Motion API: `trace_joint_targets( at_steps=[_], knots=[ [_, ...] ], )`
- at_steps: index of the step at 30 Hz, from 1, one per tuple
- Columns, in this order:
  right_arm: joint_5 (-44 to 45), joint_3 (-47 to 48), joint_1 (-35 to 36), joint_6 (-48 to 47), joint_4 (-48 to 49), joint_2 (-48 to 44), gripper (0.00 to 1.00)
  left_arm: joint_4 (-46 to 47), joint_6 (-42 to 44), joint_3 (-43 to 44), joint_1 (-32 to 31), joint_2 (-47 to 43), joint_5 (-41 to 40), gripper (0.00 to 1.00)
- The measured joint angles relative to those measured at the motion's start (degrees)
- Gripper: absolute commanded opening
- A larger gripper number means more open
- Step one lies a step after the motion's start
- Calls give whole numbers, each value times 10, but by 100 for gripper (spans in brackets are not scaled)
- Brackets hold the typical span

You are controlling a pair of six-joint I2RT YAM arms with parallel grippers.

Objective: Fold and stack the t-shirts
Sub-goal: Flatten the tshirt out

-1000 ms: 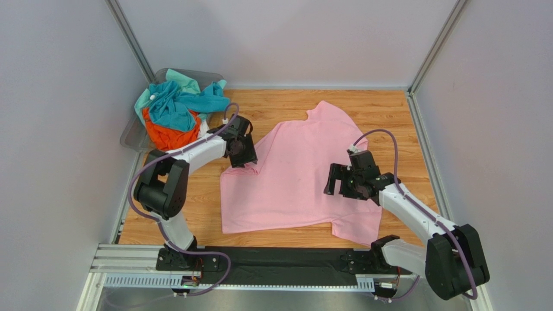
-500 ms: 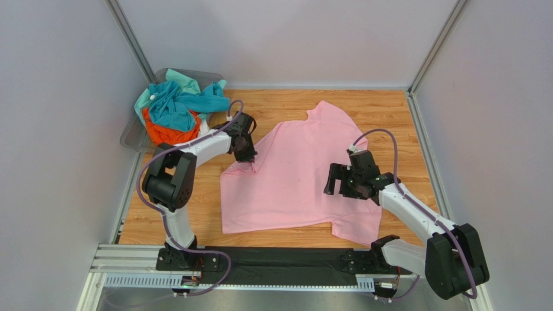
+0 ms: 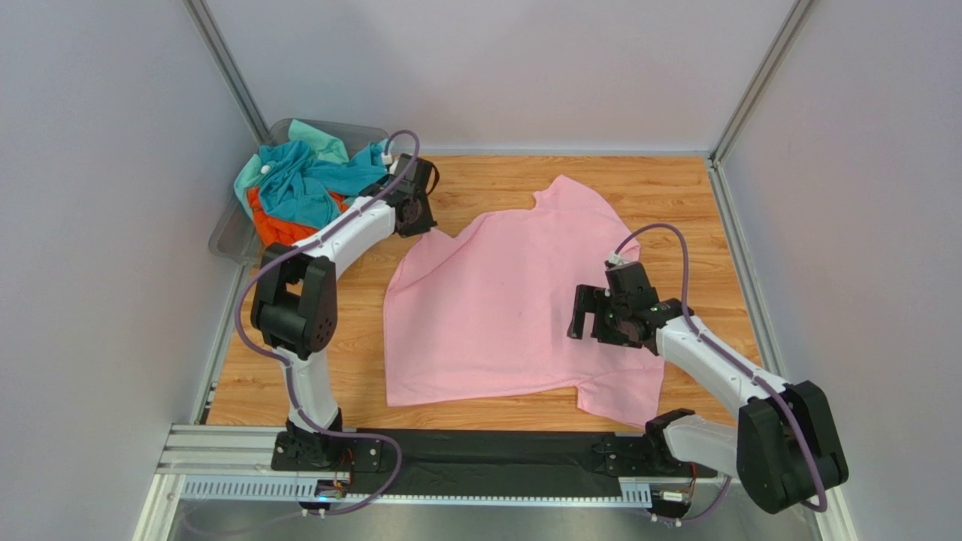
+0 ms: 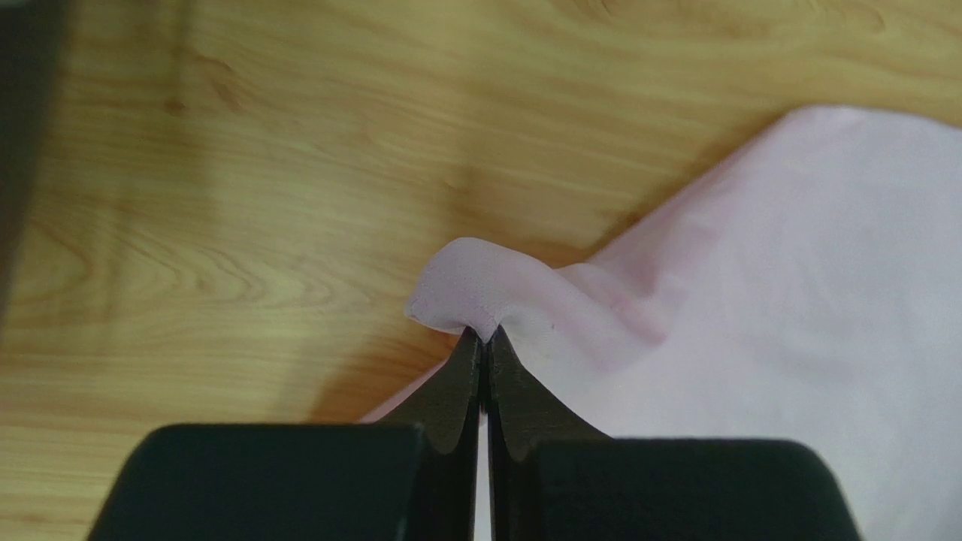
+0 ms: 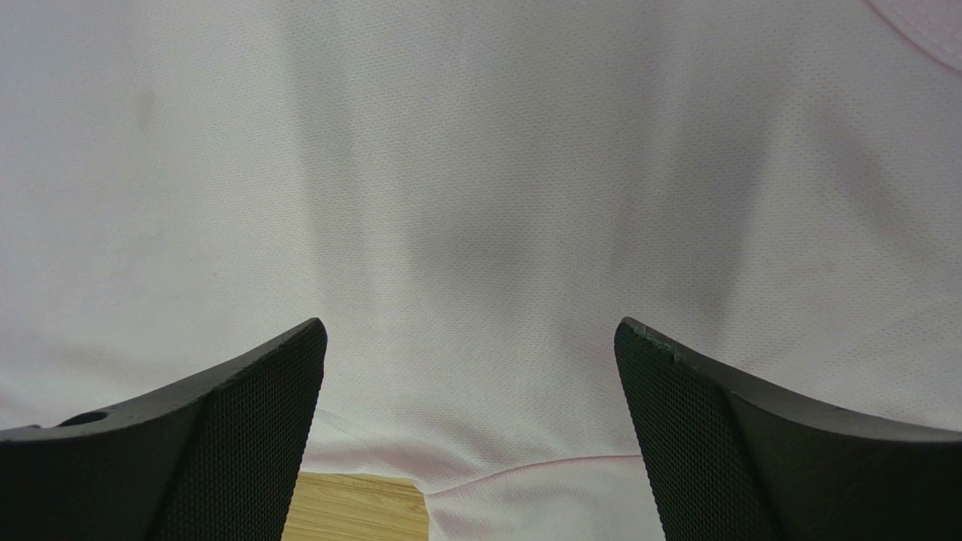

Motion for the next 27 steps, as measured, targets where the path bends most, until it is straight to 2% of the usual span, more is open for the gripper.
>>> trace_joint_targets(
  at_steps=[8, 9, 11, 12, 14, 15, 18, 20, 24, 27],
  knots=[
    [21, 1, -1, 0, 0, 12, 100, 5, 66, 73, 39, 63, -67, 0],
    [24, 1, -1, 0, 0, 14, 100, 5, 73, 84, 41, 75, -78, 5],
    [29, 2, -3, 0, -1, 19, 100, 5, 85, 101, 45, 94, -101, 8],
    [31, 2, -4, 0, -2, 21, 100, 5, 89, 107, 45, 101, -112, 19],
    [37, 5, -5, -1, -5, 25, 100, 4, 97, 112, 47, 110, -130, 25],
    [39, 6, -6, -1, -5, 26, 100, 4, 100, 113, 47, 113, -138, 42],
    [44, 9, -7, -2, -7, 28, 100, 0, 108, 114, 48, 113, -143, 66],
    [44, 11, -7, -3, -9, 28, 100, 0, 109, 116, 49, 113, -135, 73],
    [45, 17, -7, -4, -9, 27, 100, -1, 109, 118, 48, 112, -101, 97],
    [46, 18, -7, -4, -15, 21, 100, -2, 108, 114, 42, 101, -72, 100]
  ],
)
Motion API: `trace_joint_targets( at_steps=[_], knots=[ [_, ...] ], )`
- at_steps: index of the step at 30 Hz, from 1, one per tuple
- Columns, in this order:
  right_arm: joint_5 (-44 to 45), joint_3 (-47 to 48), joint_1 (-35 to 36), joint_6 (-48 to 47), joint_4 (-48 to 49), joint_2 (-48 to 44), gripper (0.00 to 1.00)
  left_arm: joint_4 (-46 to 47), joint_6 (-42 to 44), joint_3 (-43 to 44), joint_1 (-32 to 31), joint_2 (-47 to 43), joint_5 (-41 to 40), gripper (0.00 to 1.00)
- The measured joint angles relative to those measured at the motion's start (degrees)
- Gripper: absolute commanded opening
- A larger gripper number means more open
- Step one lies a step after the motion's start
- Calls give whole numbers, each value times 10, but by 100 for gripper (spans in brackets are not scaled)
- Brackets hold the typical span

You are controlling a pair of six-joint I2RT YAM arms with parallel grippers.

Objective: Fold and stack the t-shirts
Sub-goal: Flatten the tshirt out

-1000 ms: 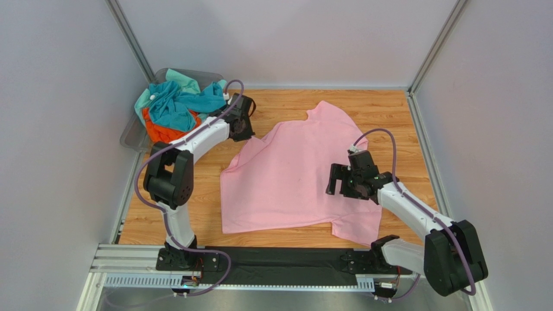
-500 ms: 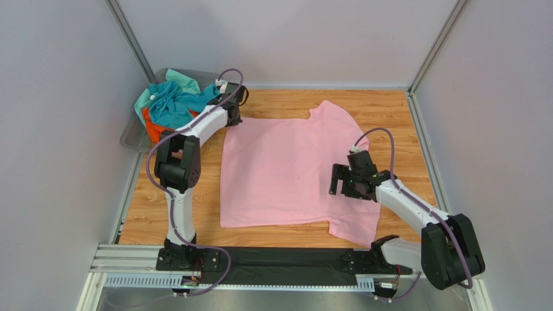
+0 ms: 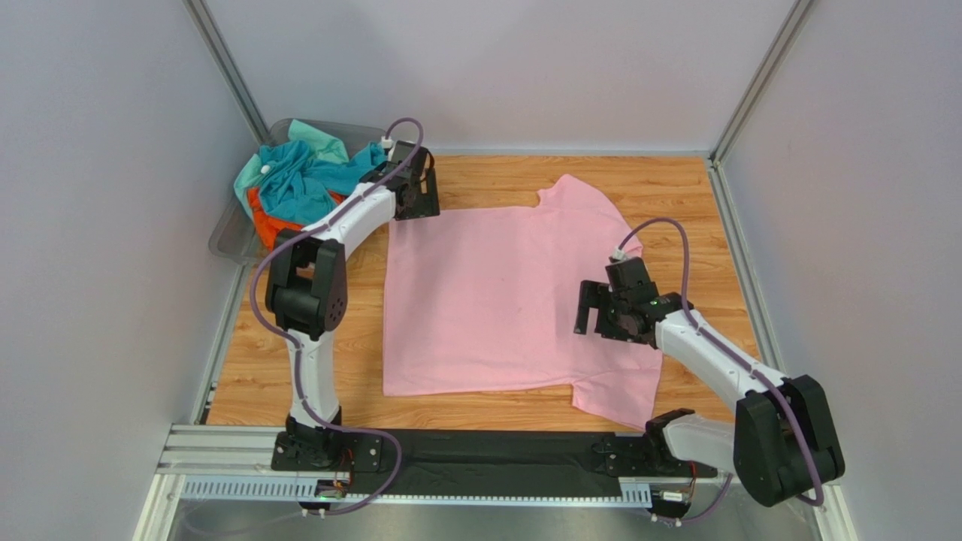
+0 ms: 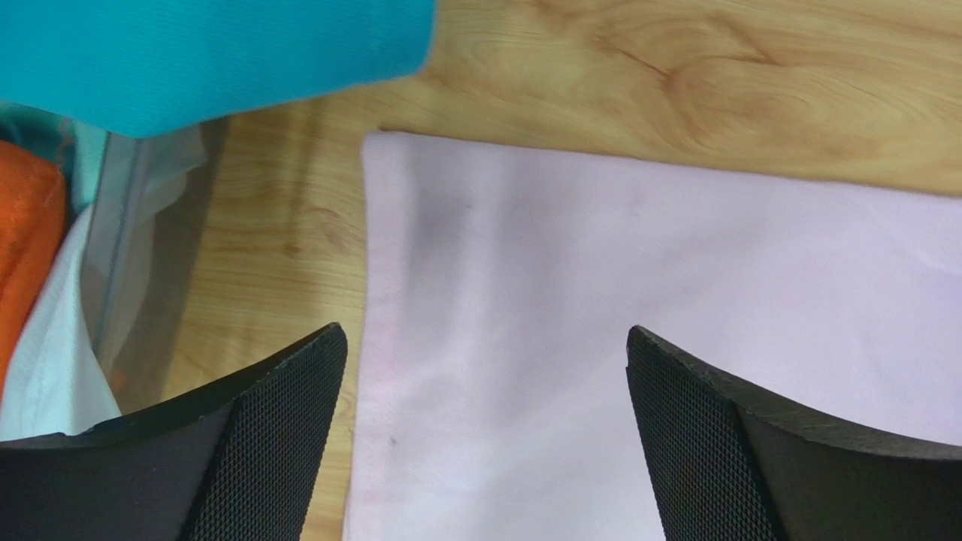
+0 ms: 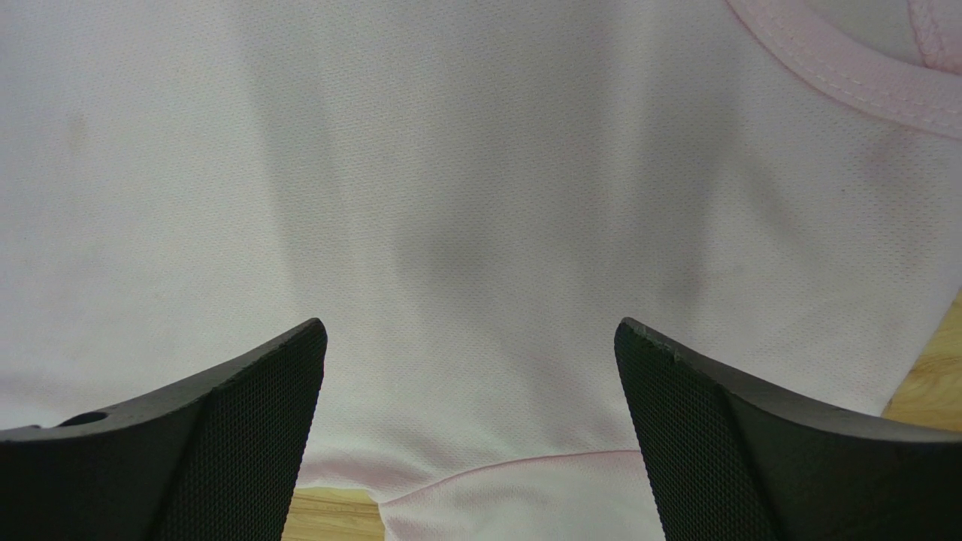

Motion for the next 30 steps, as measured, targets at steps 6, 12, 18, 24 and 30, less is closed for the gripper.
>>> trace_joint_targets(
  at_steps=[6, 12, 18, 24, 30],
  knots=[
    [22, 41, 0, 3, -16, -9, 100, 8, -11, -74, -30, -101, 50, 100],
    [54, 135, -18, 3, -17, 26, 100, 24, -37, -163, -45, -190, 95, 100],
    [57, 263, -66, -16, -2, 173, 100, 25, -47, -176, -41, -163, 116, 100],
    [31, 387, -110, -31, -3, 344, 100, 7, -47, -132, -41, -82, 123, 100],
    [6, 460, -143, -43, -19, 463, 100, -9, -49, -77, -34, -10, 143, 100]
  ],
)
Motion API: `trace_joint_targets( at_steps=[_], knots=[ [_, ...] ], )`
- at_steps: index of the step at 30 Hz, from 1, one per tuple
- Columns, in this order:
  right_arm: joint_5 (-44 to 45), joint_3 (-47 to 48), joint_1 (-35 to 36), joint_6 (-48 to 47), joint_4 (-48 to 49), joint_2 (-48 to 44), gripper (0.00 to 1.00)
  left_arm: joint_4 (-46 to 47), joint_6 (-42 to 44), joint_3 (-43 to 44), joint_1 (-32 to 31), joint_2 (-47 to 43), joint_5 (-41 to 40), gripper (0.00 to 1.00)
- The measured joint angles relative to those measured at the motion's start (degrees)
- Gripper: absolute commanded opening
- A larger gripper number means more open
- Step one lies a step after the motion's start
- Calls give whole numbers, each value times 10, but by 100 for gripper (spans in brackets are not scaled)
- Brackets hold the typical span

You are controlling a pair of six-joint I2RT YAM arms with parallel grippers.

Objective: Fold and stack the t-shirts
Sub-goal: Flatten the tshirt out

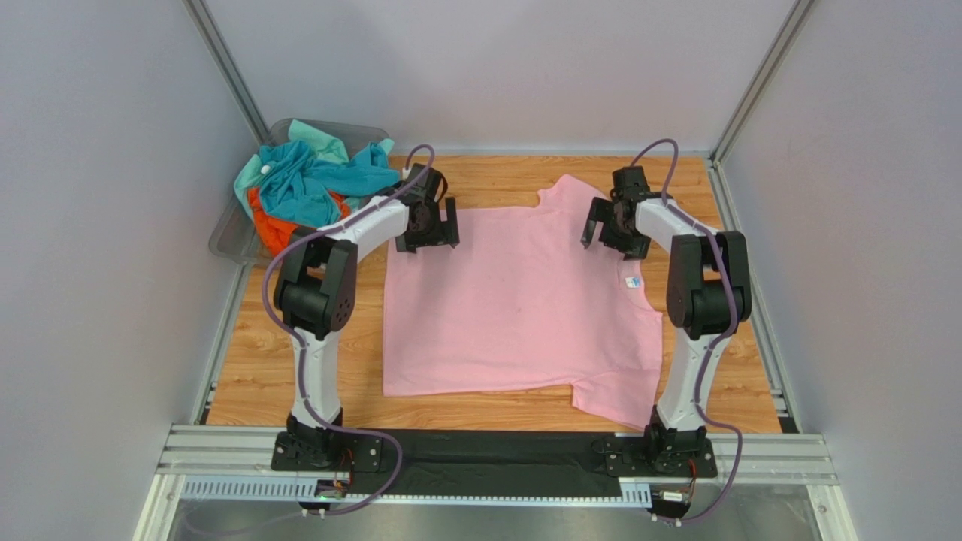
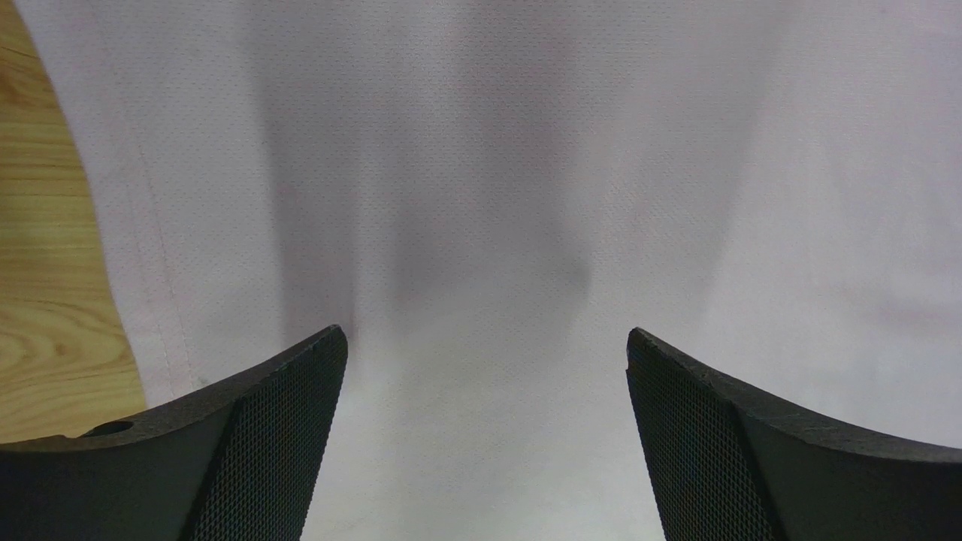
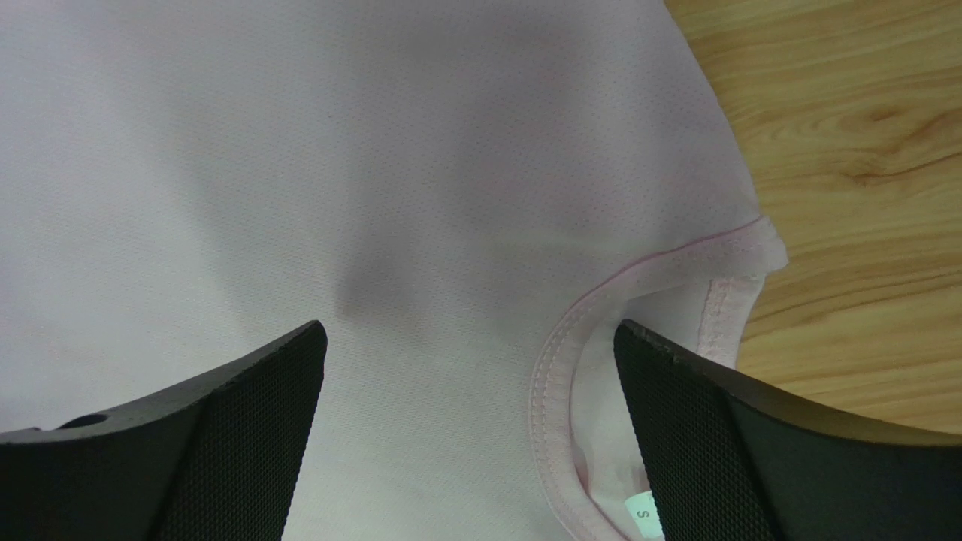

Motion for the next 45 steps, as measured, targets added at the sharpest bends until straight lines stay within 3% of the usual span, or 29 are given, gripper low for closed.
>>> trace_joint_targets(
  at_steps=[16, 21, 26, 30, 37, 40, 45],
  knots=[
    [-46, 180, -81, -15, -65, 120, 100, -62, -3, 249, 8, 173, 54, 100],
    [-66, 198, -96, -29, -73, 128, 100, -84, -4, 343, 13, 224, 76, 100],
    [-67, 193, -96, -37, -105, 94, 100, -103, -4, 345, 17, 205, 91, 100],
    [-40, 103, -88, -28, -108, -55, 100, -99, -2, 241, 12, 94, 78, 100],
    [31, -144, -75, 59, -89, -457, 100, -59, -39, -104, -47, -274, 45, 100],
    [51, -240, -77, 97, -92, -562, 100, -50, -74, -251, -80, -398, 37, 99],
    [38, -365, -78, 130, -95, -638, 100, -50, -135, -429, -99, -468, 22, 91]
  ],
)
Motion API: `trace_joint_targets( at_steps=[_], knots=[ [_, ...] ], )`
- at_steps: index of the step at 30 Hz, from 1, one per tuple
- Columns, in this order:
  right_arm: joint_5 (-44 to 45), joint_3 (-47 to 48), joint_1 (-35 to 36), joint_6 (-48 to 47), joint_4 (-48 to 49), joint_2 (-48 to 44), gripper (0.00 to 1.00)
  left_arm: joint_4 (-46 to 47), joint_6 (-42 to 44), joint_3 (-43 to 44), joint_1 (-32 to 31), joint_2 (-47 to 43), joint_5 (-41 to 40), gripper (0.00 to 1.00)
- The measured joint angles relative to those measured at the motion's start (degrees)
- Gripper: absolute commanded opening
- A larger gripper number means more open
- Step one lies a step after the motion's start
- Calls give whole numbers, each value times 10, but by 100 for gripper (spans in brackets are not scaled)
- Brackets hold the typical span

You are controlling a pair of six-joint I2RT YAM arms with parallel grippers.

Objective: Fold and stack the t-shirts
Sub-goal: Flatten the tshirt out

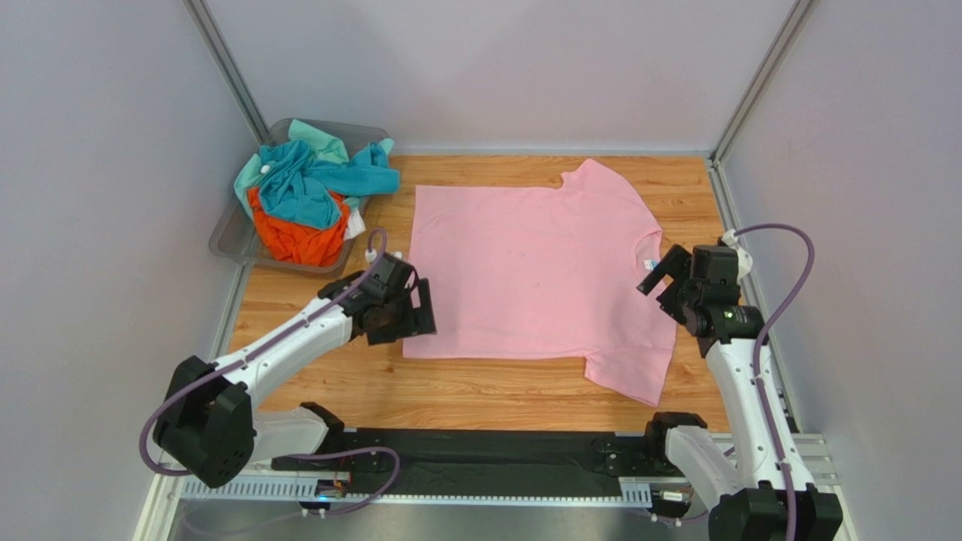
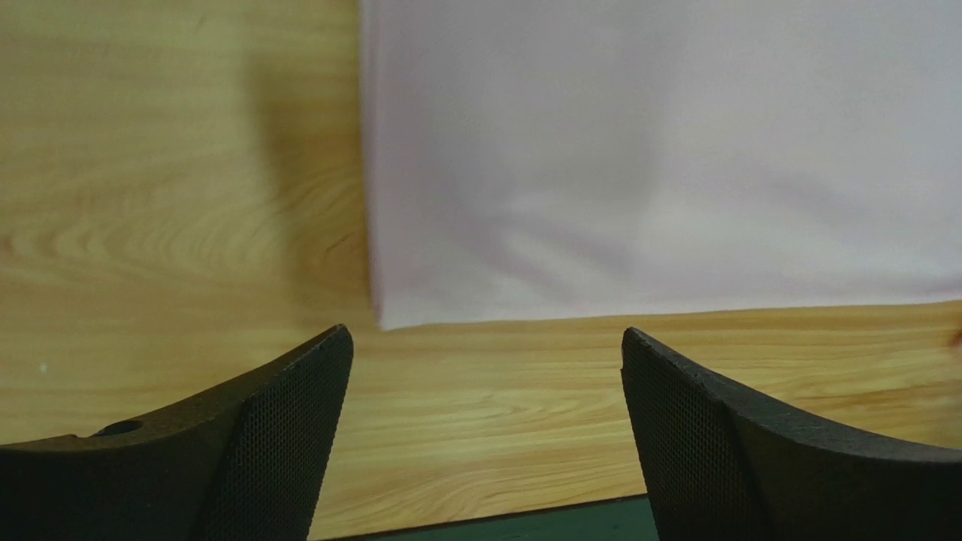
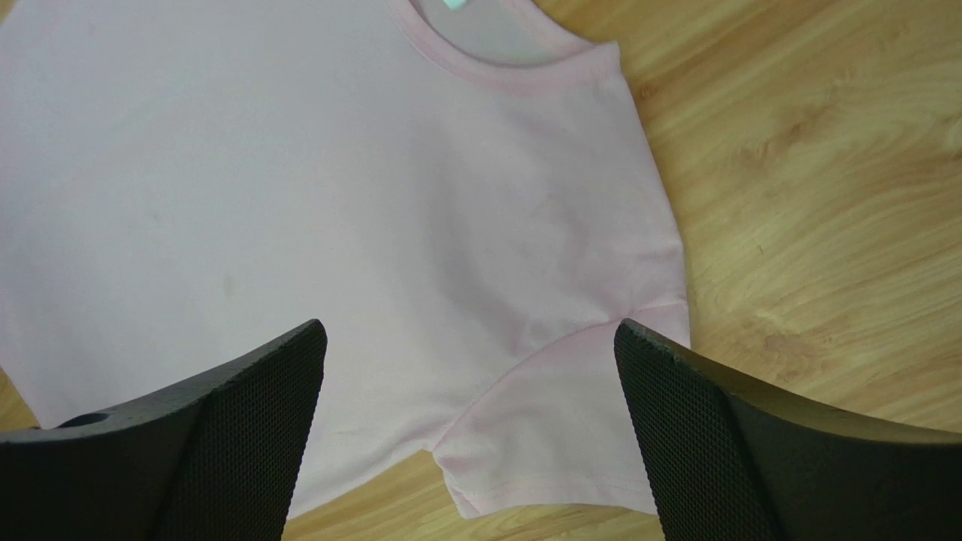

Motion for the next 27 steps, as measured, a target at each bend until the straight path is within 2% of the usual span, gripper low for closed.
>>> trace_joint_targets(
  at_steps=[4, 8, 11, 19, 21, 25, 27],
  knots=[
    [-28, -37, 0, 3, -7, -13, 100, -18, -33, -63, 0, -22, -26, 77],
    [-51, -42, 0, 2, -3, -7, 100, -9, -58, -66, 0, -20, -45, 63],
    [-63, -47, 0, -1, -3, 9, 100, 0, -68, -66, 0, -7, -54, 50],
    [-67, -56, 0, -7, -3, 32, 100, 12, -80, -66, 0, 60, -57, 46],
    [-64, -56, 0, -9, -3, 33, 100, 12, -83, -65, 0, 72, -57, 37],
    [-58, -57, 0, -12, -3, 33, 100, 17, -85, -64, 0, 75, -56, 29],
    [-55, -57, 0, -14, -4, 33, 100, 21, -87, -64, 0, 76, -52, 16]
  ],
)
